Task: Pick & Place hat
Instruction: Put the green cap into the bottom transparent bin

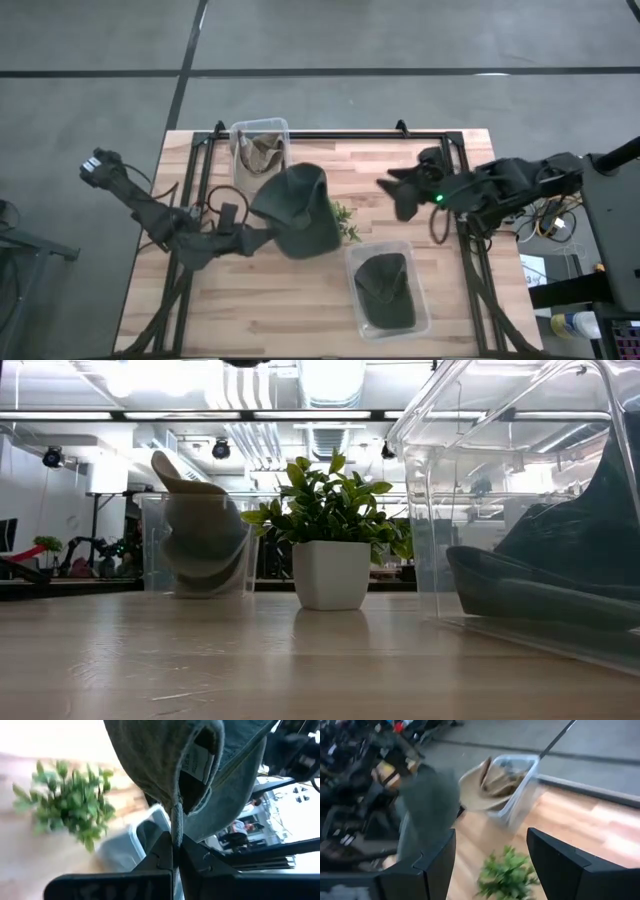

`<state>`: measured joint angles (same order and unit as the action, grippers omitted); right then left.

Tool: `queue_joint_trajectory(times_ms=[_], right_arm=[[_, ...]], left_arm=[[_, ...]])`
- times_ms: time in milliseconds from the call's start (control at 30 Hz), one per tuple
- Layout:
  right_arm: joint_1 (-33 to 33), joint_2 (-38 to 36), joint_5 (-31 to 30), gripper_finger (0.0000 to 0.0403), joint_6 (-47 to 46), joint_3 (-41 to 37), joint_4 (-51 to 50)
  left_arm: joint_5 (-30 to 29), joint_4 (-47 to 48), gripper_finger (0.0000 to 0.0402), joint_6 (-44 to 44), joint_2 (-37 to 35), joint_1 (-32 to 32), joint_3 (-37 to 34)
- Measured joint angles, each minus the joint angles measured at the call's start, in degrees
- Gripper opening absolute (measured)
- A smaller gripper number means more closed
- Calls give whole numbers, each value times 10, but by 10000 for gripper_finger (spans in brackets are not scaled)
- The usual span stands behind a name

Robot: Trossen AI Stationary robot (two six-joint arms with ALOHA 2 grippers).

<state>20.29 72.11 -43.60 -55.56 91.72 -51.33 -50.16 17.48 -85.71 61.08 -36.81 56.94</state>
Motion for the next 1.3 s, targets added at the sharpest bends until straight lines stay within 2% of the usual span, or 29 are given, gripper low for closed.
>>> queue_joint_trajectory(times_ms=[233,467,700,900,1067,1300], right_arm=[[0,49,63,239,-16,0,36],[1,74,93,240,-19,0,87],[4,95,97,233,54,0,177],[-4,111,78,231,68,0,189],[-23,131,86,227,103,0,272],[-41,143,92,197,88,0,276]], left_arm=[[-4,1,5,82,-6,38,25],[-4,25,5,119,-15,59,39],[-1,38,5,127,-25,61,39],[-1,38,5,133,-30,63,39],[-1,42,5,136,-33,66,39],[0,44,5,141,-38,66,39]])
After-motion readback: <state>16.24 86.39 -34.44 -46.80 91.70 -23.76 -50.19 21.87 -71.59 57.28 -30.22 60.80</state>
